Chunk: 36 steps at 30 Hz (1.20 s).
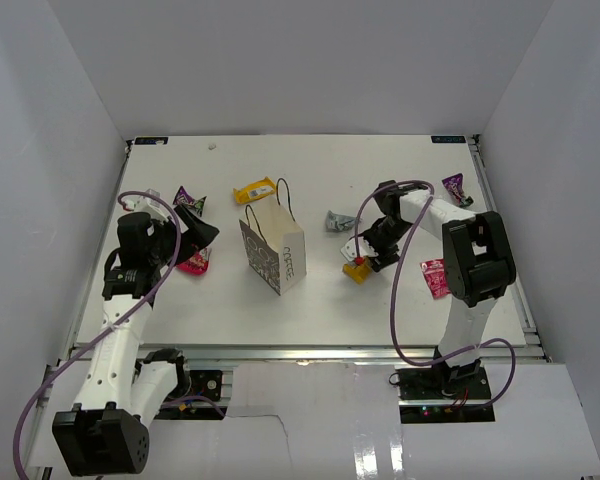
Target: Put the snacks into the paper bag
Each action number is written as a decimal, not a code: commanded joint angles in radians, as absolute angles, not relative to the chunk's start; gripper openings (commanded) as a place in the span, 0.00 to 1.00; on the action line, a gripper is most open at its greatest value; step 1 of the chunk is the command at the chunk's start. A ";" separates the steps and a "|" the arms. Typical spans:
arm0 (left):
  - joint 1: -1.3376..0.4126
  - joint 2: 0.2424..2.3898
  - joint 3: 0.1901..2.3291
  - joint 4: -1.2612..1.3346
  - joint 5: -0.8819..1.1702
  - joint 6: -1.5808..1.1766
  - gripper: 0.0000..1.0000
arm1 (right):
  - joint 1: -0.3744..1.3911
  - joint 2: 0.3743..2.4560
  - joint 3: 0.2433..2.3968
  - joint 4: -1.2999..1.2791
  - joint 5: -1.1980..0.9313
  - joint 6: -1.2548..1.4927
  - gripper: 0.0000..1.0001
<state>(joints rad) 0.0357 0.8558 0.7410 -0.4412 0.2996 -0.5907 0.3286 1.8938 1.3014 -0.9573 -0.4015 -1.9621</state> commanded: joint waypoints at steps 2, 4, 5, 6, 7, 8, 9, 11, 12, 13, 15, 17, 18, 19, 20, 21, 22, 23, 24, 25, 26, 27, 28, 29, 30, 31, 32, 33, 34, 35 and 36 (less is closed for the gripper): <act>0.037 0.868 0.753 -0.425 0.316 -0.600 0.98 | 0.362 1.878 1.270 -0.924 -0.394 -1.933 0.60; 0.037 0.865 0.746 -0.422 0.314 -0.603 0.98 | 0.368 1.865 1.244 -0.899 -0.396 -1.915 0.56; 0.035 0.862 0.744 -0.420 0.316 -0.603 0.98 | 0.368 1.861 1.240 -0.894 -0.399 -1.890 0.50; 0.037 0.861 0.739 -0.420 0.316 -0.603 0.98 | 0.368 1.858 1.241 -0.891 -0.403 -1.872 0.47; 0.037 0.854 0.735 -0.422 0.316 -0.603 0.98 | 0.368 1.853 1.243 -0.890 -0.410 -1.847 0.38; 0.037 0.850 0.732 -0.422 0.314 -0.603 0.98 | 0.368 1.844 1.247 -0.891 -0.428 -1.783 0.34; 0.035 0.847 0.729 -0.423 0.314 -0.604 0.98 | 0.361 1.839 1.262 -0.891 -0.446 -1.738 0.31; 0.037 0.835 0.712 -0.420 0.313 -0.607 0.98 | 0.344 1.819 1.291 -0.906 -0.567 -1.590 0.24; 0.037 0.831 0.704 -0.420 0.313 -0.610 0.98 | 0.313 1.809 1.316 -0.926 -0.619 -1.560 0.23; 0.035 0.830 0.697 -0.419 0.316 -0.617 0.98 | 0.302 1.795 1.322 -0.966 -0.668 -1.533 0.22; 0.037 0.827 0.673 -0.411 0.321 -0.624 0.98 | 0.272 1.720 1.313 -0.988 -0.796 -1.476 0.20; 0.037 0.825 0.655 -0.400 0.330 -0.632 0.98 | 0.262 1.610 1.270 -0.989 -0.900 -1.442 0.19; 0.037 0.825 0.650 -0.396 0.331 -0.634 0.98 | 0.264 1.573 1.267 -0.989 -0.932 -1.381 0.18; 0.035 0.825 0.647 -0.391 0.333 -0.635 0.98 | 0.264 1.542 1.281 -0.989 -0.972 -1.340 0.17; 0.035 0.833 0.646 -0.384 0.334 -0.635 0.98 | 0.265 1.489 1.295 -0.973 -1.044 -1.286 0.15; 0.035 0.839 0.646 -0.380 0.336 -0.635 0.98 | 0.274 1.465 1.311 -0.951 -1.073 -1.220 0.14; 0.035 0.845 0.646 -0.376 0.336 -0.635 0.98 | 0.282 1.444 1.330 -0.915 -1.100 -1.039 0.14; 0.035 0.850 0.647 -0.365 0.340 -0.640 0.98 | 0.291 1.401 1.345 -0.770 -1.127 -0.923 0.13; 0.037 0.859 0.647 -0.361 0.344 -0.641 0.98 | 0.323 1.375 1.341 -0.667 -1.121 -0.788 0.12; 0.037 0.862 0.646 -0.354 0.345 -0.644 0.98 | 0.342 1.352 1.332 -0.559 -1.106 -0.527 0.12; 0.037 0.865 0.644 -0.345 0.350 -0.647 0.98 | 0.363 1.310 1.300 -0.457 -1.068 -0.414 0.12; 0.037 0.867 0.643 -0.341 0.351 -0.647 0.98 | 0.412 1.293 1.286 -0.269 -1.039 -0.314 0.13; 0.037 0.871 0.641 -0.338 0.354 -0.649 0.98 | 0.438 1.286 1.282 -0.205 -1.001 -0.163 0.13; 0.035 0.871 0.640 -0.336 0.354 -0.649 0.98 | 0.463 1.295 1.285 -0.155 -0.930 -0.099 0.13; 0.037 0.871 0.638 -0.337 0.357 -0.649 0.98 | 0.507 1.307 1.316 -0.099 -0.892 -0.039 0.14; 0.037 0.865 0.635 -0.337 0.357 -0.649 0.98 | 0.527 1.337 1.340 -0.086 -0.808 0.057 0.14; 0.037 0.859 0.632 -0.337 0.356 -0.650 0.98 | 0.567 1.353 1.385 -0.072 -0.767 0.093 0.14; 0.035 0.851 0.629 -0.336 0.356 -0.653 0.98 | 0.587 1.370 1.408 -0.045 -0.724 0.127 0.15; 0.037 0.838 0.621 -0.337 0.354 -0.657 0.98 | 0.606 1.396 1.425 -0.028 -0.631 0.156 0.15; 0.037 0.830 0.617 -0.337 0.353 -0.660 0.98 | 0.648 1.407 1.452 -0.012 -0.570 0.216 0.15; 0.037 0.821 0.614 -0.337 0.354 -0.664 0.98 | 0.670 1.417 1.466 0.032 -0.511 0.236 0.15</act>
<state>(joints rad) 0.0357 0.8577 0.6250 -0.3553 0.3393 -0.6502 0.6182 1.3945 1.3930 -0.1608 -0.7383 -0.0231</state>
